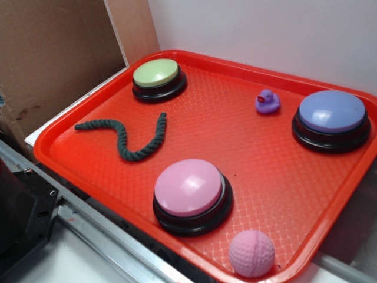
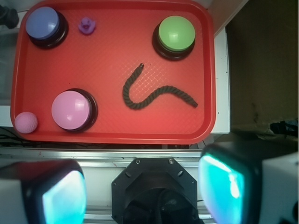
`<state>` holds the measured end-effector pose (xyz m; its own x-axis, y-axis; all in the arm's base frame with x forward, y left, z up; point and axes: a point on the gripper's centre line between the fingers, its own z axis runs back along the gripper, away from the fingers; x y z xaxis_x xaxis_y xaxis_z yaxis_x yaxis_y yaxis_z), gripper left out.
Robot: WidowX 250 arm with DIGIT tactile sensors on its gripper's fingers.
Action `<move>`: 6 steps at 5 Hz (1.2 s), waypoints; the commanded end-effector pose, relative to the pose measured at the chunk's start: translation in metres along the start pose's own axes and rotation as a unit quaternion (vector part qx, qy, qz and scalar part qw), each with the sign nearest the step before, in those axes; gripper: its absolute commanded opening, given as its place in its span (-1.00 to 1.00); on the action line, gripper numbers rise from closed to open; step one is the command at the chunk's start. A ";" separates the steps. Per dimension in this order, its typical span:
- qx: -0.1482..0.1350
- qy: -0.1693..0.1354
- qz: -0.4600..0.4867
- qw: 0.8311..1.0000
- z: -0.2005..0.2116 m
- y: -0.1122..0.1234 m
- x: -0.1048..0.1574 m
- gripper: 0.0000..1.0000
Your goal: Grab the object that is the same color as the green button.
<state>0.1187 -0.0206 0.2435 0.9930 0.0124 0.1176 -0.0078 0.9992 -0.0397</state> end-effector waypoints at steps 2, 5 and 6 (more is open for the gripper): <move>0.010 0.008 0.013 1.000 -0.011 0.011 0.012 1.00; 0.059 0.045 -0.107 0.991 -0.051 0.079 0.036 1.00; 0.056 0.047 -0.231 0.970 -0.077 0.101 0.043 1.00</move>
<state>0.1644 0.0768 0.1616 0.8939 -0.4480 -0.0146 0.4476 0.8904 0.0832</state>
